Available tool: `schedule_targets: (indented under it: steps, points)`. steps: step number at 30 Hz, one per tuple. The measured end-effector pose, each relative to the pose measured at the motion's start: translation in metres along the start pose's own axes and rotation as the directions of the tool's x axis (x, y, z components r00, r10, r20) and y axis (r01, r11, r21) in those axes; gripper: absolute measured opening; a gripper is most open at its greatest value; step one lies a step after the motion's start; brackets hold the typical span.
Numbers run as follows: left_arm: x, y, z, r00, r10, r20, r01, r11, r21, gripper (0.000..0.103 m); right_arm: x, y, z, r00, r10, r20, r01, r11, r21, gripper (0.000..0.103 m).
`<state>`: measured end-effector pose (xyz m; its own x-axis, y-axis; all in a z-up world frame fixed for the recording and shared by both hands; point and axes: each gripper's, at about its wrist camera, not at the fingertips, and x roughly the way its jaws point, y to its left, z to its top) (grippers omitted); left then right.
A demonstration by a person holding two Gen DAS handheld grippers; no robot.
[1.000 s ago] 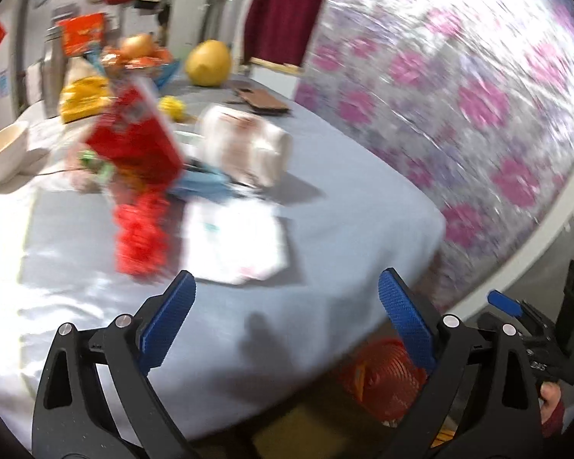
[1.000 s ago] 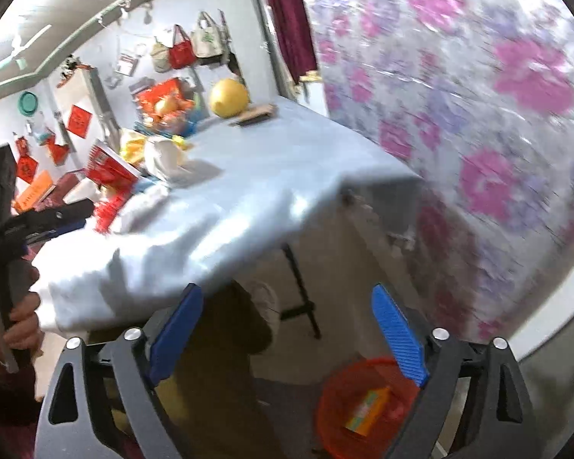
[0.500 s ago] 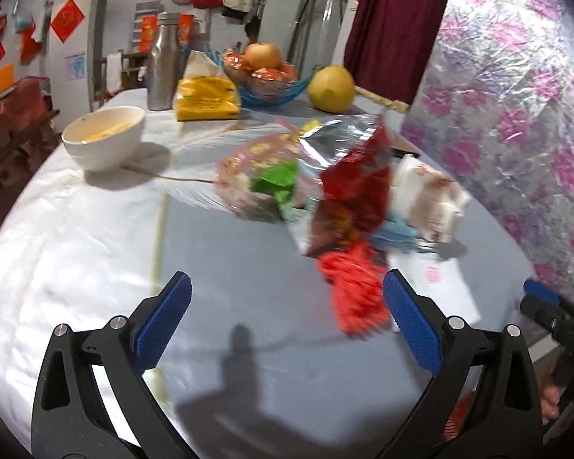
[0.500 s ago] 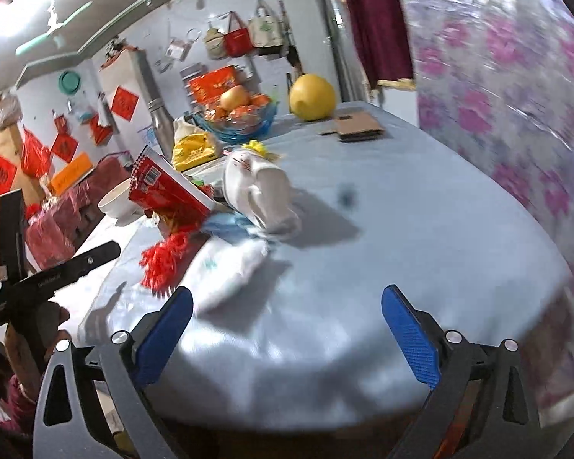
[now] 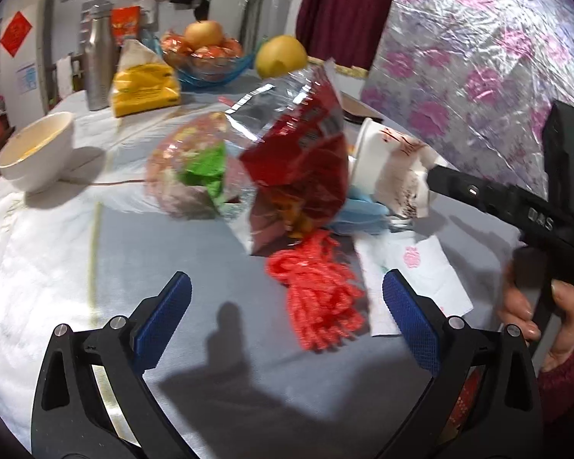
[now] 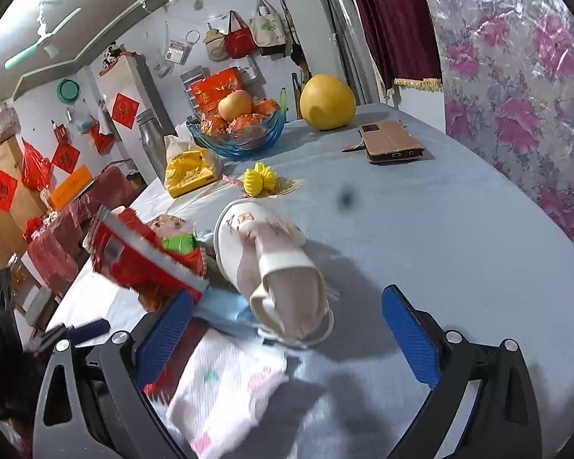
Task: Collect trash
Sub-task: 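Grasp the white paper cup with the right tool while the left tool grasps the red yarn bundle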
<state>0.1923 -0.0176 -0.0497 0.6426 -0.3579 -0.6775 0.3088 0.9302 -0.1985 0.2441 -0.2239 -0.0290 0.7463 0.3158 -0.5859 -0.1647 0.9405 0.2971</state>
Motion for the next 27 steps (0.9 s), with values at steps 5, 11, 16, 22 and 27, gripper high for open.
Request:
schedule_targets:
  steps: [5, 11, 16, 22, 27]
  points:
    - [0.015, 0.005, -0.001, 0.999, -0.024, -0.034, 0.022, 0.998, -0.054, 0.096, 0.013, 0.004, -0.001, 1.000, -0.021, -0.010, 0.020, 0.999, -0.031, 0.058]
    - [0.016, 0.008, -0.004, 0.999, -0.011, -0.030, 0.008, 0.997, -0.080, 0.096, -0.017, -0.002, -0.006, 0.996, 0.010, 0.085, -0.010, 1.000, -0.003, 0.039]
    - [0.016, 0.000, -0.003, 0.999, -0.026, -0.022, 0.025, 0.997, -0.071, 0.096, -0.046, -0.007, -0.009, 0.990, 0.018, 0.141, -0.022, 1.000, 0.021, 0.040]
    - [0.020, -0.003, -0.002, 1.000, -0.019, -0.015, 0.017, 0.996, -0.090, 0.095, -0.065, -0.017, -0.023, 0.988, 0.020, 0.153, -0.027, 0.999, 0.042, 0.040]
    - [0.020, -0.008, -0.002, 1.000, -0.011, -0.013, 0.010, 0.997, -0.078, 0.069, -0.079, -0.025, -0.030, 0.987, 0.021, 0.162, -0.030, 0.998, 0.056, 0.040]
